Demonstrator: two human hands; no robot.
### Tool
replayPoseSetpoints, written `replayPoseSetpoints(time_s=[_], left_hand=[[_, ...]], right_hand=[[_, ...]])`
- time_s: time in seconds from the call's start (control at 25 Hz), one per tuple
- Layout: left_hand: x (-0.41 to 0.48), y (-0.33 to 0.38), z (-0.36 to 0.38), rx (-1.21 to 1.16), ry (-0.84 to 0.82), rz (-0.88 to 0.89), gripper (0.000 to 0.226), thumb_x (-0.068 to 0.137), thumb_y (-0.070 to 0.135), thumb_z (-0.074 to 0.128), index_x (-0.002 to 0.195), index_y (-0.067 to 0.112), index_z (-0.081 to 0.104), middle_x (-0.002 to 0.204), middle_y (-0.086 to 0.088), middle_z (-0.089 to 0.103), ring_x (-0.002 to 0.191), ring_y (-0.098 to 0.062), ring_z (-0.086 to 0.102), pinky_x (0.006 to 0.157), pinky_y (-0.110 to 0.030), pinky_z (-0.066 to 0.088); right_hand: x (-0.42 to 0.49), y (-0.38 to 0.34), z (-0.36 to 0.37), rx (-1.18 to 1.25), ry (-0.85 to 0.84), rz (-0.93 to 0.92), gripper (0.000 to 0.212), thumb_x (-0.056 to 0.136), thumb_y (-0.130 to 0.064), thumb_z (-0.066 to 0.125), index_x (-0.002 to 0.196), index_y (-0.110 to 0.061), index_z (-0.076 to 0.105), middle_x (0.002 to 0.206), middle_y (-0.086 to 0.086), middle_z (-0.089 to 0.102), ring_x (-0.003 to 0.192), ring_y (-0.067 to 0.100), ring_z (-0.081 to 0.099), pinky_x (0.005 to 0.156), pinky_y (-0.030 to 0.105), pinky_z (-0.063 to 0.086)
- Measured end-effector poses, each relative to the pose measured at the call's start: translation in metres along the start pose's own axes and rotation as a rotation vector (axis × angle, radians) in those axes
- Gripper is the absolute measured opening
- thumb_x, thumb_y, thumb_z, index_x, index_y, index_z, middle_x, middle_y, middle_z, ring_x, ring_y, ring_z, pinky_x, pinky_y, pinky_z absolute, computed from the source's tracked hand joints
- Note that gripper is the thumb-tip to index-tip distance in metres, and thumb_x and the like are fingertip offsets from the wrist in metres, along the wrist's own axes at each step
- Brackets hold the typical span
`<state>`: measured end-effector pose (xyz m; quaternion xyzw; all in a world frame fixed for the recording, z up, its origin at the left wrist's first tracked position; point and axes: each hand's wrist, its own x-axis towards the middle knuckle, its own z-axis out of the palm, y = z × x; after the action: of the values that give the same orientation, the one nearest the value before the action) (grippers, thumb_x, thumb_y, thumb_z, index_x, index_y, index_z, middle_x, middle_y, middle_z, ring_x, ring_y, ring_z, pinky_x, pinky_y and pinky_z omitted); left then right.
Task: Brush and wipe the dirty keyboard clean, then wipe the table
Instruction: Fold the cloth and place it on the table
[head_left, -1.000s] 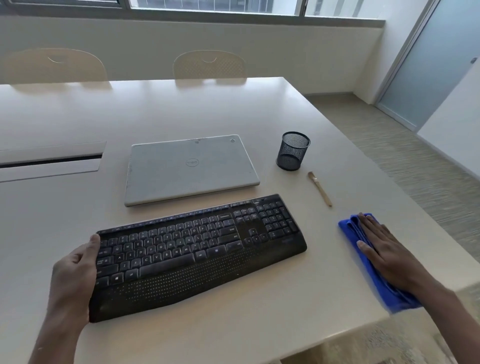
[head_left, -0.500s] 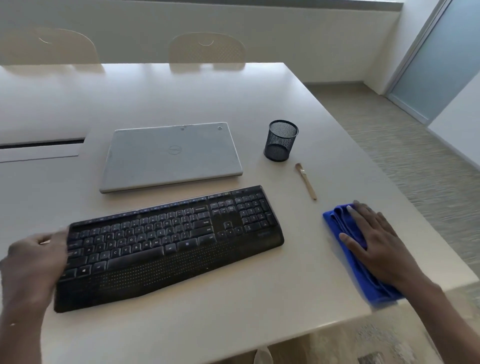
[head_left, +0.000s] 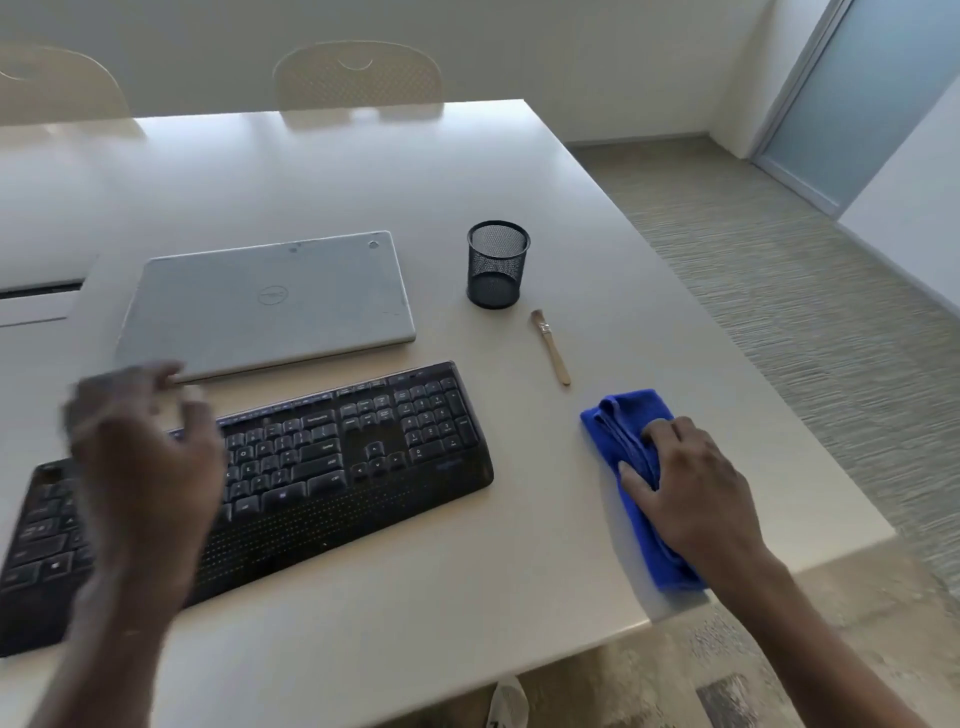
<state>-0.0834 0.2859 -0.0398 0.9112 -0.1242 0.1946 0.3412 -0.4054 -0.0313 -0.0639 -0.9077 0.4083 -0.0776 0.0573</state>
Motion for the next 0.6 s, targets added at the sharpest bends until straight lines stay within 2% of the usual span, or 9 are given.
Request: replayPoseSetpoints(time_s=[0.08,0.16,0.2,0.28,0.36,0.44,0.52,0.6], left_hand=[[-0.051,0.09,0.007,-0.216,-0.173,0.26,0.022,0.1,0.013,0.06,0.119,0.013,0.07,0.115,-0.011,0.066,0.105,-0.029,0.06,0.095,-0.039,0.047],[-0.099,0.148,0.024,-0.335,-0.425,0.468,0.02,0.099,0.014,0.062,0.116,0.014,0.073,0.116,-0.002,0.066,0.11,-0.02,0.059,0.099,-0.032,0.046],[-0.121,0.167,0.037,-0.354,-0.575,0.496,0.02,0.099,0.015,0.063,0.117,0.016,0.074,0.118,0.0,0.065,0.114,-0.016,0.058,0.102,-0.029,0.046],[-0.157,0.182,0.063,-0.388,-0.755,0.598,0.023,0.101,0.019,0.063,0.122,0.018,0.073,0.126,0.001,0.063,0.12,-0.011,0.056,0.105,-0.027,0.047],[-0.184,0.194,0.081,-0.39,-0.795,0.736,0.027,0.104,0.021,0.059,0.128,0.016,0.071,0.132,-0.001,0.064,0.124,-0.013,0.056,0.106,-0.031,0.05],[-0.201,0.201,0.094,-0.372,-0.767,0.858,0.028,0.104,0.022,0.057,0.127,0.014,0.07,0.137,-0.004,0.064,0.128,-0.018,0.056,0.108,-0.034,0.05],[-0.205,0.201,0.104,-0.346,-0.741,0.922,0.03,0.105,0.026,0.055,0.129,0.013,0.069,0.144,-0.006,0.061,0.136,-0.02,0.051,0.116,-0.033,0.044],[-0.207,0.2,0.111,-0.314,-0.71,0.976,0.032,0.105,0.027,0.057,0.131,0.011,0.067,0.149,-0.01,0.057,0.141,-0.022,0.047,0.121,-0.031,0.038]], right_hand=[[0.003,0.003,-0.001,0.06,0.004,0.002,0.033,0.096,-0.048,0.061,0.115,-0.021,0.058,0.104,-0.004,0.055,0.092,0.019,0.058,0.071,0.032,0.049],[0.007,0.008,-0.004,0.175,-0.003,0.008,0.029,0.098,-0.047,0.061,0.115,-0.022,0.062,0.101,-0.007,0.056,0.086,0.016,0.059,0.072,0.031,0.048],[0.008,0.012,-0.007,0.24,-0.008,0.012,0.027,0.099,-0.046,0.061,0.113,-0.024,0.065,0.098,-0.009,0.056,0.084,0.015,0.059,0.072,0.031,0.048],[0.01,0.019,-0.01,0.36,-0.01,0.024,0.022,0.099,-0.044,0.063,0.109,-0.025,0.07,0.096,-0.012,0.06,0.083,0.012,0.06,0.075,0.031,0.05],[0.013,0.025,-0.012,0.424,-0.009,0.027,0.014,0.098,-0.037,0.067,0.104,-0.025,0.073,0.093,-0.013,0.065,0.083,0.009,0.063,0.078,0.03,0.051],[0.02,0.033,-0.013,0.511,-0.041,0.058,0.007,0.097,-0.027,0.069,0.094,-0.026,0.075,0.084,-0.012,0.071,0.076,0.006,0.066,0.075,0.027,0.052],[0.029,0.042,-0.02,0.724,-0.115,0.156,0.011,0.097,-0.017,0.069,0.09,-0.022,0.076,0.078,-0.004,0.075,0.074,0.011,0.071,0.073,0.029,0.056],[0.036,0.055,-0.036,0.978,-0.166,0.262,0.014,0.1,-0.01,0.065,0.093,-0.016,0.076,0.083,0.007,0.077,0.079,0.022,0.073,0.074,0.036,0.059]])
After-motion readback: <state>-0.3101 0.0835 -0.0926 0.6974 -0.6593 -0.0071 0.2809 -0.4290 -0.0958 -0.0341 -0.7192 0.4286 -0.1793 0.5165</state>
